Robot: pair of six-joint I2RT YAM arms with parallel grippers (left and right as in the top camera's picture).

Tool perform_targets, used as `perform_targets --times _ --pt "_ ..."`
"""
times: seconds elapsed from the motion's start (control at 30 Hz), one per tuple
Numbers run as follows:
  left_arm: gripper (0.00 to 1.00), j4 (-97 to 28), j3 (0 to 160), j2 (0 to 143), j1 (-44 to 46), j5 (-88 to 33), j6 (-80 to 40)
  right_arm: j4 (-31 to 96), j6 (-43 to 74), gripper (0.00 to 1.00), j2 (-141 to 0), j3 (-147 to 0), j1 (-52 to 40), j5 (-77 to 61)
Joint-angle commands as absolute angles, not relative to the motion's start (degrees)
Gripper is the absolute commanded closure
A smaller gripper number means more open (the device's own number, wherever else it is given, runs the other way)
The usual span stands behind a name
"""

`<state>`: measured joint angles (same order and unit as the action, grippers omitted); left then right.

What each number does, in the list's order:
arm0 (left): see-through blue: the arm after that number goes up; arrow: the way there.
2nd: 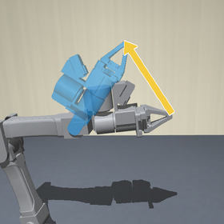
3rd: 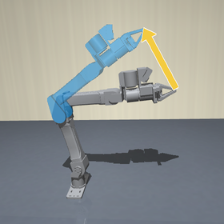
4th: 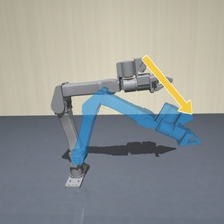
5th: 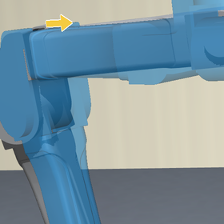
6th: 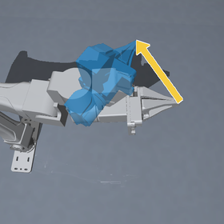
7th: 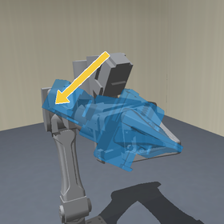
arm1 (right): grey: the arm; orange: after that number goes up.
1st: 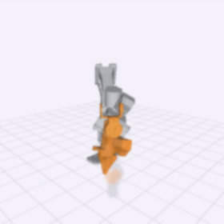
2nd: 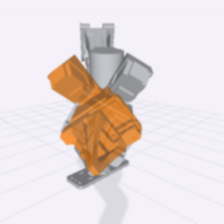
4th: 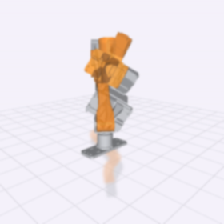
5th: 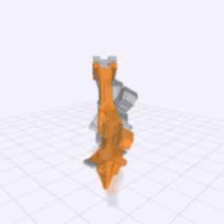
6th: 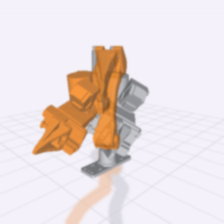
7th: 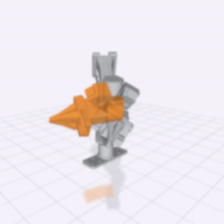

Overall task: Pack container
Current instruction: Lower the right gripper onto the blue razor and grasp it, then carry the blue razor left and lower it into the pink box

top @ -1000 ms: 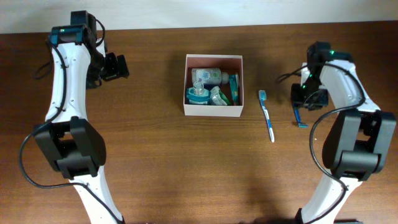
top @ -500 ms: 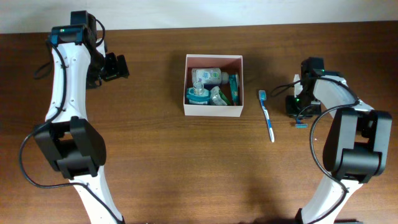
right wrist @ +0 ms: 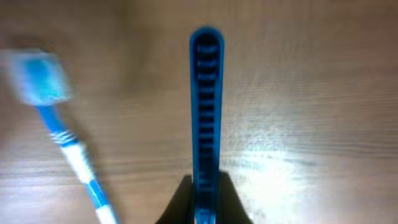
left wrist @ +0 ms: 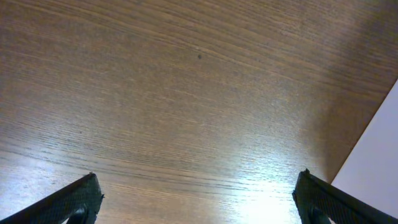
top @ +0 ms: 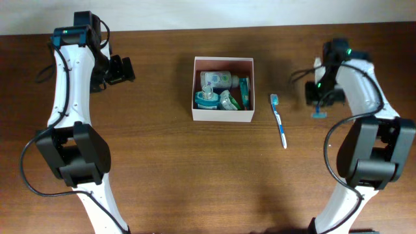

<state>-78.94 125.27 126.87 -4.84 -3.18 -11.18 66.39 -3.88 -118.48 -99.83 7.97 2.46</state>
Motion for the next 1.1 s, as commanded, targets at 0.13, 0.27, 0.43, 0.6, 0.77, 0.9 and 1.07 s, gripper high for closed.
perform_targets --times 0.13,0.27,0.43,0.6,0.77,0.9,1.07 --pt "0.01 -78.91 125.99 125.27 -4.93 -3.62 -11.09 71.81 -0.84 0.96 -118.32 -115.28 0.54 -6.96" --pt "0.01 -78.91 125.99 125.27 -4.93 -3.62 -11.09 71.55 1.61 0.96 -118.34 -115.44 -3.99 -7.6" --pt "0.01 -78.91 125.99 125.27 -4.93 -3.62 -11.09 71.13 1.58 0.96 -118.34 -115.42 -10.13 -7.53" --pt "0.01 -78.94 125.99 125.27 -4.93 -3.62 -11.09 69.56 1.58 0.96 -118.39 -115.39 -15.38 -7.29" --pt "0.0 -78.91 125.99 125.27 -4.93 -3.62 -11.09 65.71 1.58 0.96 -118.45 -114.61 -19.29 -6.87" --pt "0.01 -78.91 125.99 125.27 -4.93 -3.62 -11.09 64.47 1.58 0.96 -119.15 -114.54 -20.62 -6.85" --pt "0.01 -78.91 125.99 125.27 -4.93 -3.62 -11.09 64.03 1.58 0.96 -121.6 -114.54 -20.6 -6.87"
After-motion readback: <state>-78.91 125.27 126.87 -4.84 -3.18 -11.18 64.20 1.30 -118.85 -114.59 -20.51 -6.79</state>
